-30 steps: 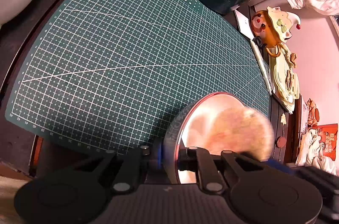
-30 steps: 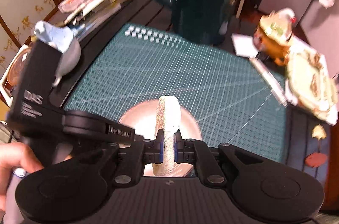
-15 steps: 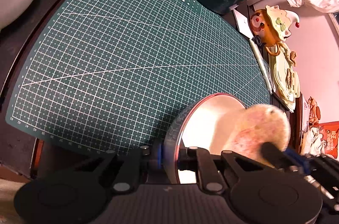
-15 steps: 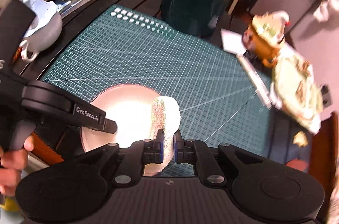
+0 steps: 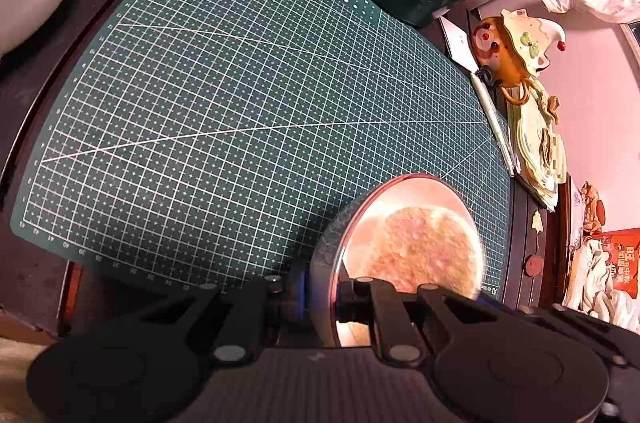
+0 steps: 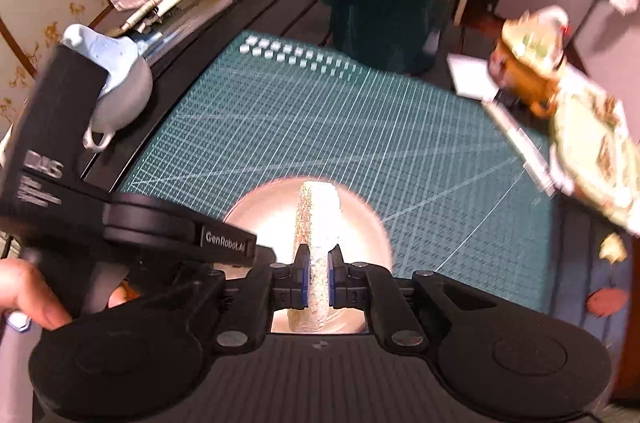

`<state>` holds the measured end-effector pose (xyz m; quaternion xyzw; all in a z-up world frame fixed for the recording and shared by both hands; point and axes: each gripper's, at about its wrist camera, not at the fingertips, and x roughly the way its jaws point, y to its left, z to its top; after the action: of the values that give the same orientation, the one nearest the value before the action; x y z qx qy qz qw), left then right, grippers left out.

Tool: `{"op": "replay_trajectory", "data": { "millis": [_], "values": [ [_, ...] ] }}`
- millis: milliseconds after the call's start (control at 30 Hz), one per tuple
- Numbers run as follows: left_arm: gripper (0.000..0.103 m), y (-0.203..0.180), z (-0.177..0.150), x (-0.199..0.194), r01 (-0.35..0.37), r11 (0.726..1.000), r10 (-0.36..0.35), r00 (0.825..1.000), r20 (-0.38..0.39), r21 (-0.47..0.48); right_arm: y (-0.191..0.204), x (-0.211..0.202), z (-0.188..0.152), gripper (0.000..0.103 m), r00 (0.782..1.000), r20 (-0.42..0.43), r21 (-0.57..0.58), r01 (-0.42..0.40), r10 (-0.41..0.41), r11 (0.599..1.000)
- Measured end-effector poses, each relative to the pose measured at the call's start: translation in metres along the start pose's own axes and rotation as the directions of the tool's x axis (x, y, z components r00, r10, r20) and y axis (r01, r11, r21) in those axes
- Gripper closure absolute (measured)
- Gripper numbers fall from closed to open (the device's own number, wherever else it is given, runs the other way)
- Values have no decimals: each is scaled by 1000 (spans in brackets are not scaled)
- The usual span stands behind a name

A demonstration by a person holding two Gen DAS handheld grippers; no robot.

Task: Clean bowl
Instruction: 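Wipe the bowl interior with the sponge while the left tool keeps the bowl tilted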

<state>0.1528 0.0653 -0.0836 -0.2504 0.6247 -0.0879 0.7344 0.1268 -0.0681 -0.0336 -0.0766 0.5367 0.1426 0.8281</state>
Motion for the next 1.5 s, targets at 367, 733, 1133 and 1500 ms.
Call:
{"op": "replay_trajectory", "data": {
  "millis": [367,733,1133,1500],
  "values": [
    [91,3,2,0,5,1000,-5,1000,-2,0,5,-5,-5,96,978,24,-169,209,-208,963],
    [91,4,2,2,6,1000,-6,1000,-3,-5,-6,-30,7,96,997,51,-47,57,-55,997],
    [91,2,4,2,13,1000,-13,1000,-7,-5,5,9,-1,96,984,-4,-133,176,-178,975],
    [91,-7,4,0,-19,998,15,998,53,58,-22,-49,-2,95,984,113,-48,145,-139,988]
  ]
}}
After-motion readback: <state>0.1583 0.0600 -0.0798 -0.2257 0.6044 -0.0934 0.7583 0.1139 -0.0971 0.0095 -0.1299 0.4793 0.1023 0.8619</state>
